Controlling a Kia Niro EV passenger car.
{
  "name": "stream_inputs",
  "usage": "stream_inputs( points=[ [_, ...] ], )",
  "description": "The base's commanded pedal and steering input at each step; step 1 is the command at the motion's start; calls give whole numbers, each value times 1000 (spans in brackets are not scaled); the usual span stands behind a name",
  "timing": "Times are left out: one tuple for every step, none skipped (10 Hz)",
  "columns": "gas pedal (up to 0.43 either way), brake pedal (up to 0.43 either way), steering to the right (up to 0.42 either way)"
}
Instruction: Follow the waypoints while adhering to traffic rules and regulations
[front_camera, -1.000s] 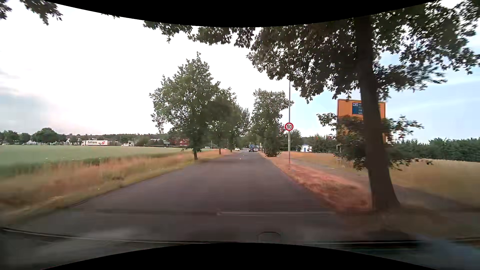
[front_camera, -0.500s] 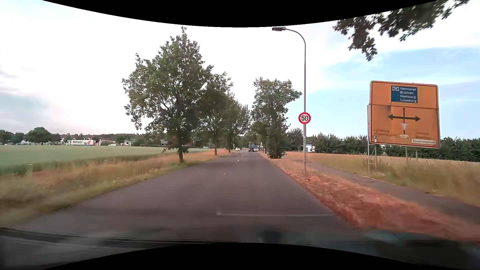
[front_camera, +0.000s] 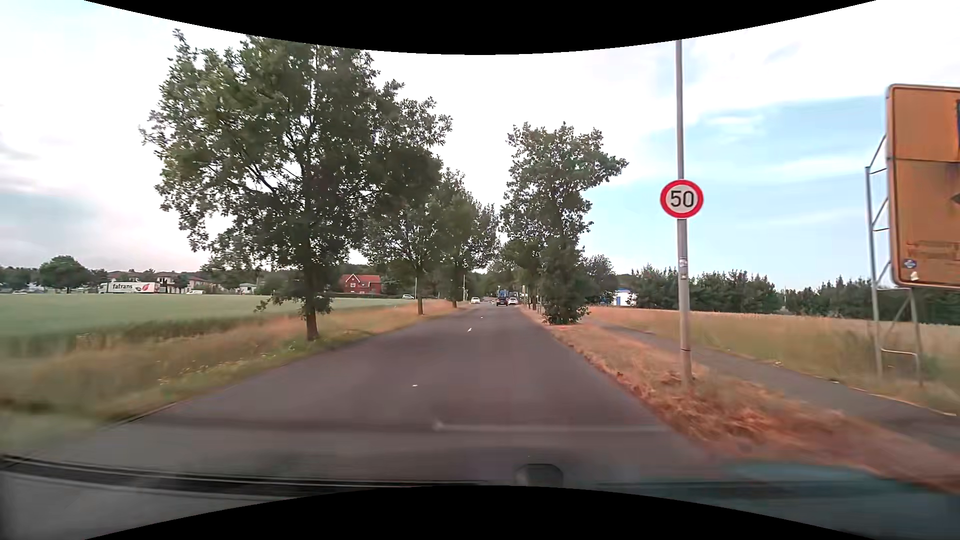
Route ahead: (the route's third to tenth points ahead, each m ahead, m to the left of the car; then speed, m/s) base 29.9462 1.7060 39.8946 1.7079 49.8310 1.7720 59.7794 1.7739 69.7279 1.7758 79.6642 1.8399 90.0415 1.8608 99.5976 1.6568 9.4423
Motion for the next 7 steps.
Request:
stream_inputs(
  points=[
    [220,0,0],
    [220,0,0],
    [220,0,0],
    [220,0,0],
    [220,0,0],
    [220,0,0],
    [220,0,0]
  ],
)
